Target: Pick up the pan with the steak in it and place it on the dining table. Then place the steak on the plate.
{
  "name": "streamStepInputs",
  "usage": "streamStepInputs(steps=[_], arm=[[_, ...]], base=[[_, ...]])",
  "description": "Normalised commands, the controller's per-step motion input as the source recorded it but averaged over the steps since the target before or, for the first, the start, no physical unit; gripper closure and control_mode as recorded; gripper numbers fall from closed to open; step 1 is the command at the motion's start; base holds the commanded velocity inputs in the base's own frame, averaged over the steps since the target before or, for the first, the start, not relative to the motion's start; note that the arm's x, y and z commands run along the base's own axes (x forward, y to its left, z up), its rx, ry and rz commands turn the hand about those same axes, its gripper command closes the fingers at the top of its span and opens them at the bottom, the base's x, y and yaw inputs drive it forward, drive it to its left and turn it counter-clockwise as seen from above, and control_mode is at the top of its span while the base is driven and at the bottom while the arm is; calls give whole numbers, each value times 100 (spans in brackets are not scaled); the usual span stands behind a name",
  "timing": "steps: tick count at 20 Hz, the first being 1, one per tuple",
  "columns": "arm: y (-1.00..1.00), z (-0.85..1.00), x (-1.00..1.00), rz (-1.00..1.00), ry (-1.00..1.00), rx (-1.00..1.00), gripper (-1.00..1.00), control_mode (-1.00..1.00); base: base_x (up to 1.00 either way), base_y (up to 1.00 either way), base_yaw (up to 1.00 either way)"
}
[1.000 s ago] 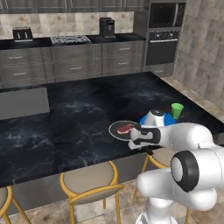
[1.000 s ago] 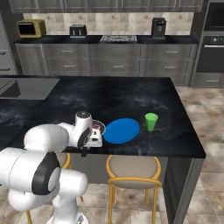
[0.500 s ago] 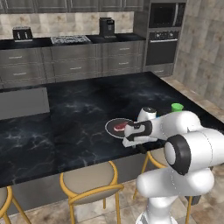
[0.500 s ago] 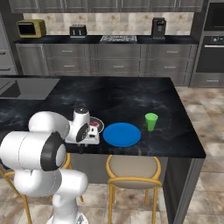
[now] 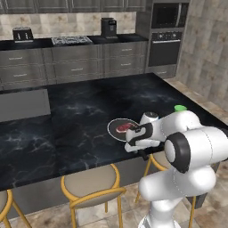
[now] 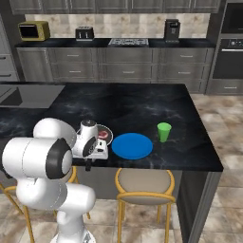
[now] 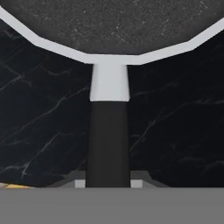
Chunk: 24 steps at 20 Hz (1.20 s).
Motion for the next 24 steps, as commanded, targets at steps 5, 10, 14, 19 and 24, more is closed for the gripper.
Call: streamStepInputs(steps=[5, 10, 14, 19, 24], arm=[[0, -9, 0, 0, 0, 0, 100, -100], [0, 21, 0, -2, 0, 1, -100, -100], [0, 74, 0, -10, 0, 4, -100, -100], [0, 73, 3, -13, 1, 2, -100, -100], [23, 29, 60, -17, 0, 0, -100, -100]], base=[[0, 0, 0], [0, 0, 0], [0, 0, 0], [0, 0, 0], [0, 0, 0]])
